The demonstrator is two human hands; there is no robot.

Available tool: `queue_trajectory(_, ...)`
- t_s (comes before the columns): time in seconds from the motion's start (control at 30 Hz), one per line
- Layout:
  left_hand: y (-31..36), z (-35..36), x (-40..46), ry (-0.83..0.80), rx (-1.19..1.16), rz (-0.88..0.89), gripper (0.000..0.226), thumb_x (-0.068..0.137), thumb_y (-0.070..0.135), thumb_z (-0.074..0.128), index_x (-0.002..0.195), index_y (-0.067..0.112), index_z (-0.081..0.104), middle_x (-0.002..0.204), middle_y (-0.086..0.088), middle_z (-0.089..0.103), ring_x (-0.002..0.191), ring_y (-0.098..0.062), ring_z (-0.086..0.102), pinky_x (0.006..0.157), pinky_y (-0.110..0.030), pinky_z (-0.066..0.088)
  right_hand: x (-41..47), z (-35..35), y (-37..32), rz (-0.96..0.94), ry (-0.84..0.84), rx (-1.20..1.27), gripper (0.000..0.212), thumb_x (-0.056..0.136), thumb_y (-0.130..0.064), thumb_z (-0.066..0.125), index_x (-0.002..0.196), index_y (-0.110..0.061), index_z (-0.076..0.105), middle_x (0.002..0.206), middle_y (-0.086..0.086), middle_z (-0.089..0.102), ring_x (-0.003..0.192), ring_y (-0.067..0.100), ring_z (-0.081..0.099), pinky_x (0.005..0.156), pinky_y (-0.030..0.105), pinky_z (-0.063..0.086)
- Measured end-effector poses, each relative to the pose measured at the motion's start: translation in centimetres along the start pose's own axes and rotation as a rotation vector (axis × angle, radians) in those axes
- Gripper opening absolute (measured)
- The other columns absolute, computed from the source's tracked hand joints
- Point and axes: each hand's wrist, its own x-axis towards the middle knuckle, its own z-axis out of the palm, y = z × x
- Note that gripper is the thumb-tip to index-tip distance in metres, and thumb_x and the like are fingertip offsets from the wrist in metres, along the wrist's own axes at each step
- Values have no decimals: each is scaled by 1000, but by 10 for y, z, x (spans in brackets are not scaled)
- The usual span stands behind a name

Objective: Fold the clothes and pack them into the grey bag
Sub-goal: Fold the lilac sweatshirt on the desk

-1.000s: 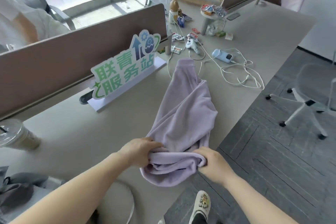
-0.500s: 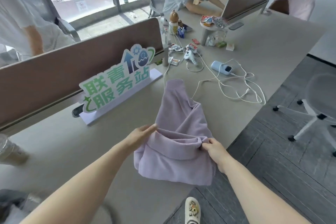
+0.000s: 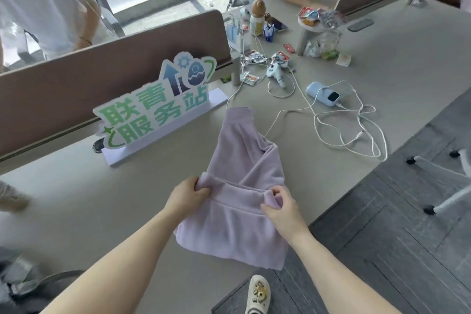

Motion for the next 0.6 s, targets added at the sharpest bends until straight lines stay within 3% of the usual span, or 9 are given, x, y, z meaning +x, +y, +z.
queue_trajectory(0.1, 9, 3, 9, 46, -55, -8, 19, 82, 37, 65, 79, 19, 60, 74, 4, 63, 72, -18, 59, 61, -31, 42, 12, -6, -7, -4, 132, -40, 15, 86, -18, 61, 96, -27, 56, 87, -1, 62, 76, 13, 58, 66, 26, 45)
queue_trajectory(0.2, -3, 14, 22, -2, -24, -90, 30, 81, 44, 65, 74, 18, 52, 75, 1, 62, 72, -19, 57, 63, -32, 43, 28, 0, 0, 58, 123, -183, 15, 85, -24, 59, 88, -35, 50, 88, -7, 58, 85, 19, 58, 74, 34, 50)
queue_trajectory(0.33, -10, 20, 33, -76, 76, -112, 30, 82, 46, 64, 94, 20, 55, 98, 1, 61, 93, -26, 58, 80, -38, 49, 37, 11, 6, 104, 134, -233, 13, 84, -27, 55, 92, -35, 50, 94, -11, 52, 99, 23, 53, 84, 42, 51)
queue_trajectory(0.4, -4, 19, 33, 18, 239, 55, 38, 82, 38, 65, 116, 23, 54, 118, 1, 52, 109, -28, 51, 86, -39, 45, 36, 11, 6, 103, 151, -225, 17, 85, -28, 55, 100, -36, 49, 100, -10, 52, 101, 22, 53, 86, 40, 51)
queue_trajectory(0.43, -1, 16, 30, 101, 335, 243, 39, 82, 32, 64, 119, 26, 54, 123, 1, 51, 111, -30, 49, 86, -40, 44, 36, 12, 6, 113, 147, -225, 22, 86, -29, 56, 106, -35, 49, 105, -7, 51, 104, 23, 52, 87, 40, 50)
queue_trajectory(0.5, 6, 8, 19, 211, 457, 696, 30, 78, 23, 58, 107, 31, 61, 115, 6, 60, 101, -29, 55, 77, -37, 45, 36, 12, 8, 121, 154, -230, 30, 87, -28, 58, 116, -30, 50, 113, -3, 49, 110, 25, 51, 89, 40, 49)
queue_trajectory(0.53, 6, 5, 13, 191, 496, 845, 23, 79, 27, 53, 99, 33, 64, 106, 9, 64, 96, -26, 58, 73, -35, 45, 36, 12, 7, 120, 164, -223, 32, 87, -28, 58, 118, -27, 50, 113, -2, 49, 113, 26, 50, 90, 39, 48)
queue_trajectory(0.6, 6, -2, 0, 2, 537, 857, 33, 81, 47, 45, 103, 36, 67, 107, 13, 65, 103, -21, 60, 81, -34, 44, 37, 11, 5, 126, 177, -209, 36, 86, -27, 59, 121, -26, 49, 111, -3, 48, 116, 28, 49, 90, 39, 47)
